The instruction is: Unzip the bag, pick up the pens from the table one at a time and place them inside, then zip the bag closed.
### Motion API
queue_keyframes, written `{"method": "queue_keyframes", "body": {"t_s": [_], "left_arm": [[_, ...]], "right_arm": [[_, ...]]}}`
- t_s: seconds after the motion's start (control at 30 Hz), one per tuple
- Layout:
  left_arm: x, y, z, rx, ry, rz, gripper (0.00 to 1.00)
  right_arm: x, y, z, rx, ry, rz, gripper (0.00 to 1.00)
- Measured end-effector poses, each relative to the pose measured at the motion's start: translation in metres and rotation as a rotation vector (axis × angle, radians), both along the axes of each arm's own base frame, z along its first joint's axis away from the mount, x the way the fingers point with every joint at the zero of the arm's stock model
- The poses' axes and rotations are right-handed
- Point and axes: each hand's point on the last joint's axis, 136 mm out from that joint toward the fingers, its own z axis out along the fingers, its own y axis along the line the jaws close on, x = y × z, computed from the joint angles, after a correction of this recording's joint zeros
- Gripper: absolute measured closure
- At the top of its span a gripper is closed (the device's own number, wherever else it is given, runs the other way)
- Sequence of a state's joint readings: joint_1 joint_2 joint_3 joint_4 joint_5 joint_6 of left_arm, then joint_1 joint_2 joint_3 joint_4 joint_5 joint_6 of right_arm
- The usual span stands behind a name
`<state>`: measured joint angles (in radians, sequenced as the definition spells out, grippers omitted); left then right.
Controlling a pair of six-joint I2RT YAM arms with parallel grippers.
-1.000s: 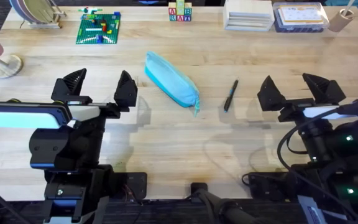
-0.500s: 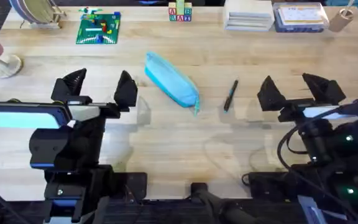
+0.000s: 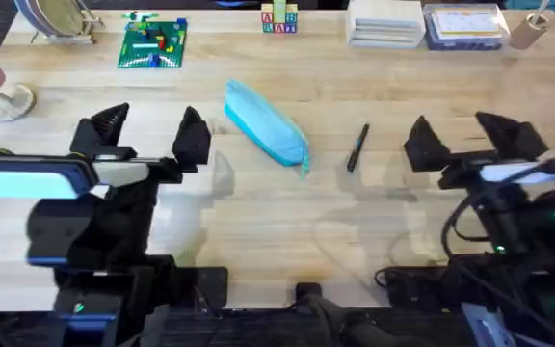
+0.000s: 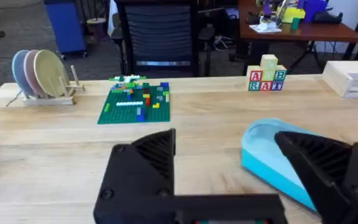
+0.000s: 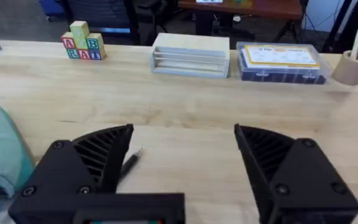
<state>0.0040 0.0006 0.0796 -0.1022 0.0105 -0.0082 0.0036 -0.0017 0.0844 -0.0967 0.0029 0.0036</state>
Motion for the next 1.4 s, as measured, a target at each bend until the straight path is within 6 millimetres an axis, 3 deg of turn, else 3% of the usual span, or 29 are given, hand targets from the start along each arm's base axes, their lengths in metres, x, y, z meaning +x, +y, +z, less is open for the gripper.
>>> {"method": "queue_keyframes", "body": {"t_s": [0.2, 0.53, 0.83, 1.13, 1.4], "left_arm": [[-0.012, 0.000, 0.023, 0.000, 0.027, 0.000, 0.008], [-0.024, 0.001, 0.048, 0.000, 0.145, 0.009, 0.008], [-0.006, 0.002, 0.060, 0.002, 0.347, 0.011, 0.008], [0.025, 0.002, 0.070, 0.002, 0.493, 0.011, 0.007], [0.052, 0.002, 0.056, 0.002, 0.640, 0.011, 0.007]], "right_arm": [[-0.012, 0.000, 0.037, 0.000, -0.021, 0.000, 0.005], [-0.027, 0.000, 0.067, 0.000, -0.023, 0.000, 0.005], [-0.027, 0.000, 0.068, -0.001, 0.144, 0.000, 0.005], [-0.018, 0.000, 0.072, -0.001, 0.311, 0.000, 0.004], [-0.008, 0.000, 0.060, -0.002, 0.488, 0.000, 0.004]]}}
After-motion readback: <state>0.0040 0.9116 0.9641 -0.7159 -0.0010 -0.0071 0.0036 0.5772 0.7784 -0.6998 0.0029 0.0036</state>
